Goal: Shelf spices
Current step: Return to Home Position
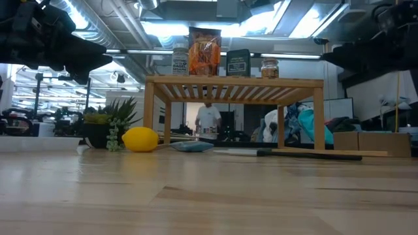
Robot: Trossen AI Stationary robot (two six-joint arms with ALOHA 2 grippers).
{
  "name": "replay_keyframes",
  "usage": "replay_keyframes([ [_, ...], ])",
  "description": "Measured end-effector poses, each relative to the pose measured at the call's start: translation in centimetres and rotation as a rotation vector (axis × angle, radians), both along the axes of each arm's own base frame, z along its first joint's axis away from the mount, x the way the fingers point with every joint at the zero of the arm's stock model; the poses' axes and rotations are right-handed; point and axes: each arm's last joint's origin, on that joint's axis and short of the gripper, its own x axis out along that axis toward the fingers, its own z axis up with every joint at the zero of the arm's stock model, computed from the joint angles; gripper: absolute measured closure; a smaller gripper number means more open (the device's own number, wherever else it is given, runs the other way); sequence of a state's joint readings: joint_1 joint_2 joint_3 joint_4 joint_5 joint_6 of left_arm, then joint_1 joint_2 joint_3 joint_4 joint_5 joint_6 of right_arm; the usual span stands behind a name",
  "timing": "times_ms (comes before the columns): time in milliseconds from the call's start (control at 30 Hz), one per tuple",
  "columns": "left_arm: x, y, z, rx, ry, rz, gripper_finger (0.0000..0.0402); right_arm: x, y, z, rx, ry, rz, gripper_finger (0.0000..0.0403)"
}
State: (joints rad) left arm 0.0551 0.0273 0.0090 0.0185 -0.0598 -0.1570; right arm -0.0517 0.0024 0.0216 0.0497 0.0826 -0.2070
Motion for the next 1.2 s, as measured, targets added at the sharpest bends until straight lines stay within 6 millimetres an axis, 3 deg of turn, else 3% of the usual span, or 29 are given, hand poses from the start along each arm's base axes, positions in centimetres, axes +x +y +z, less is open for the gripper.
replay_keyframes([
  [1200, 0.0, 0.0, 0.0, 0.0, 0.0, 0.0, 0.0265, 0.1, 0.02, -0.63, -0.058, 0.041, 0.005, 0.0126],
])
